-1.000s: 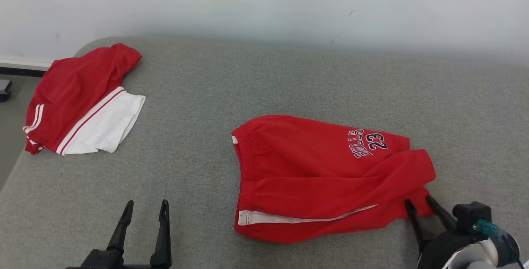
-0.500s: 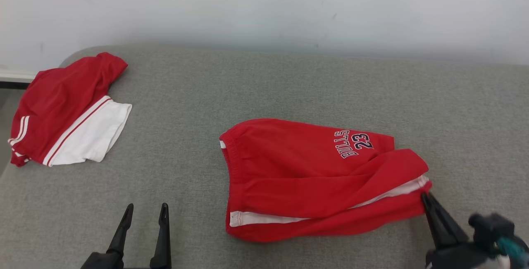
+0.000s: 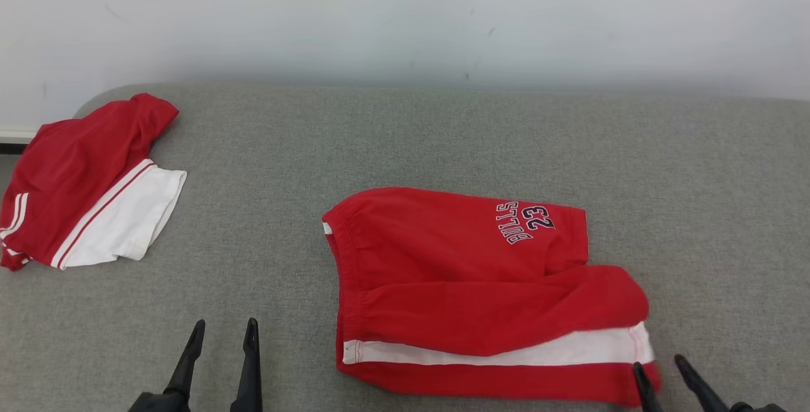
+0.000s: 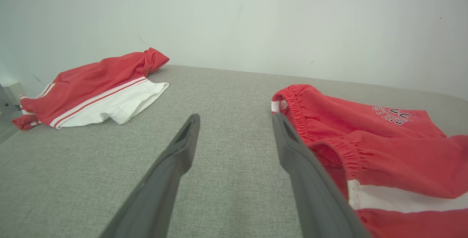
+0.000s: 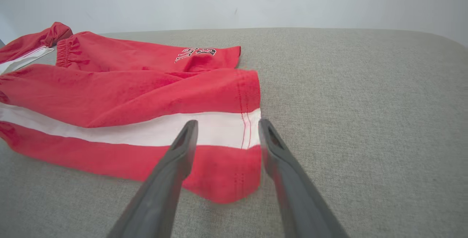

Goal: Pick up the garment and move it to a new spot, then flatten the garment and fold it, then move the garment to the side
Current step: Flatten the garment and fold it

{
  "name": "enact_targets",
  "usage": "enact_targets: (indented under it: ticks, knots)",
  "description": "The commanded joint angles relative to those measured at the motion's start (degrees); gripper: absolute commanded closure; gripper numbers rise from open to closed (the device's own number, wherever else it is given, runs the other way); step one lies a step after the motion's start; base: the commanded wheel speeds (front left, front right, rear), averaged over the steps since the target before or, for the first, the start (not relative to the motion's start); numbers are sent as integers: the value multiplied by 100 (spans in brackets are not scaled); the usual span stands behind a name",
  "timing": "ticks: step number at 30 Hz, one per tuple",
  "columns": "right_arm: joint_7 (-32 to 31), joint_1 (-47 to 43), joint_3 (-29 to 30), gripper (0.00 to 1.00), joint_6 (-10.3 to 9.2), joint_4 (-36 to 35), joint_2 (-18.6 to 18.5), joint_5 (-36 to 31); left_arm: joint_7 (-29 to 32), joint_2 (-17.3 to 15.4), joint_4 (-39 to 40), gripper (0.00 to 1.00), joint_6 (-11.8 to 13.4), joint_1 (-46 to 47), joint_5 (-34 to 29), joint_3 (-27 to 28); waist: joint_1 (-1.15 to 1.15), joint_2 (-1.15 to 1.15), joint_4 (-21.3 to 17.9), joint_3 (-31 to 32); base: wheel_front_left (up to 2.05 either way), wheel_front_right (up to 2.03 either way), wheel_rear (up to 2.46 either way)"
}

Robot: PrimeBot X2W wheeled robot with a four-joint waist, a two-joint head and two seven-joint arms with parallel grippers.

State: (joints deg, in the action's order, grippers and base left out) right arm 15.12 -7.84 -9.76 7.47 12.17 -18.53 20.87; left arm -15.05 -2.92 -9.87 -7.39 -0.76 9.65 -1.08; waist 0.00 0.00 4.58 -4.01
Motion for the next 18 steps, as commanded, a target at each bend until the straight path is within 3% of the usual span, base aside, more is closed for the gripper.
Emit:
enact_targets:
  ticks: [1,11,18]
  knots:
    - [2,-46,43,0,6,-49,3,-30,-19,5,-11,0,18,-61,8,-4,0,0,0,17,0,0,0]
    - [2,81,277,0,6,58,-6,-50,-19,5,-13,0,14,-100,-27,-15,0,0,68,118,0,0,0]
    - [2,95,596,0,6,-140,270,-197,-19,5,68,0,11,-167,-102,103,0,0,40,214,0,0,0]
